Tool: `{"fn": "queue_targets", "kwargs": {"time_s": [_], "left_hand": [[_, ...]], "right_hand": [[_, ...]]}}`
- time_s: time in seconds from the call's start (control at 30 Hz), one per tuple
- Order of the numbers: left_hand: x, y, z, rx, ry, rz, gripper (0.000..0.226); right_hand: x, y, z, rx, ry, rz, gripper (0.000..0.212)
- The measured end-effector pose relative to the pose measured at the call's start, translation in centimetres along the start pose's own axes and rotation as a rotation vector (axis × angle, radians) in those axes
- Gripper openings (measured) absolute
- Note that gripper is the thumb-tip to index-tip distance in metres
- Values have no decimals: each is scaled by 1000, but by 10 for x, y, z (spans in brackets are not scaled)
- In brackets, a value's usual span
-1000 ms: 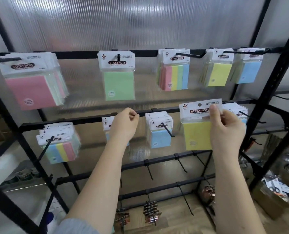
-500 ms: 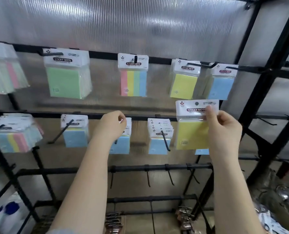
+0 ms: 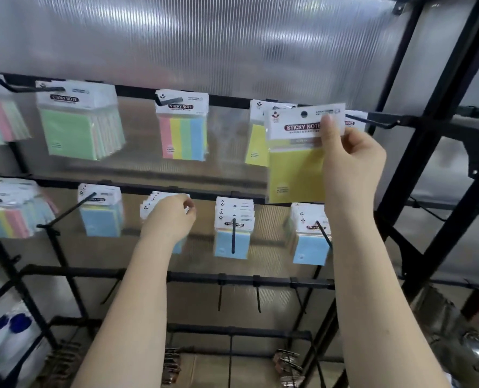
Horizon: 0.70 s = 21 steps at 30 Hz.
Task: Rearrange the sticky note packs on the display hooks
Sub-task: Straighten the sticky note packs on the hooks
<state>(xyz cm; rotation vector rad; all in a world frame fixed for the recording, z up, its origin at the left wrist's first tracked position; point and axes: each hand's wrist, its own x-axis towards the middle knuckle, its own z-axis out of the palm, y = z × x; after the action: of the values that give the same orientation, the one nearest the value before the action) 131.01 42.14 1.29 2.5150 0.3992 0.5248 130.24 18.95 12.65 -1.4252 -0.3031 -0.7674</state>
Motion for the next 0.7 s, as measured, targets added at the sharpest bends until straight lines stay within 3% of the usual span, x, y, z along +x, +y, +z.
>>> {"fn": "queue_targets", "kwargs": {"time_s": [0.33,0.7], "left_hand": [[17,6,-3,-26,31,25,18],[27,2,2,10,-15,50,20]], "right_hand": [[12,7,22,-47,14,-19,54],[17,17,28,25,98,22,52]]}}
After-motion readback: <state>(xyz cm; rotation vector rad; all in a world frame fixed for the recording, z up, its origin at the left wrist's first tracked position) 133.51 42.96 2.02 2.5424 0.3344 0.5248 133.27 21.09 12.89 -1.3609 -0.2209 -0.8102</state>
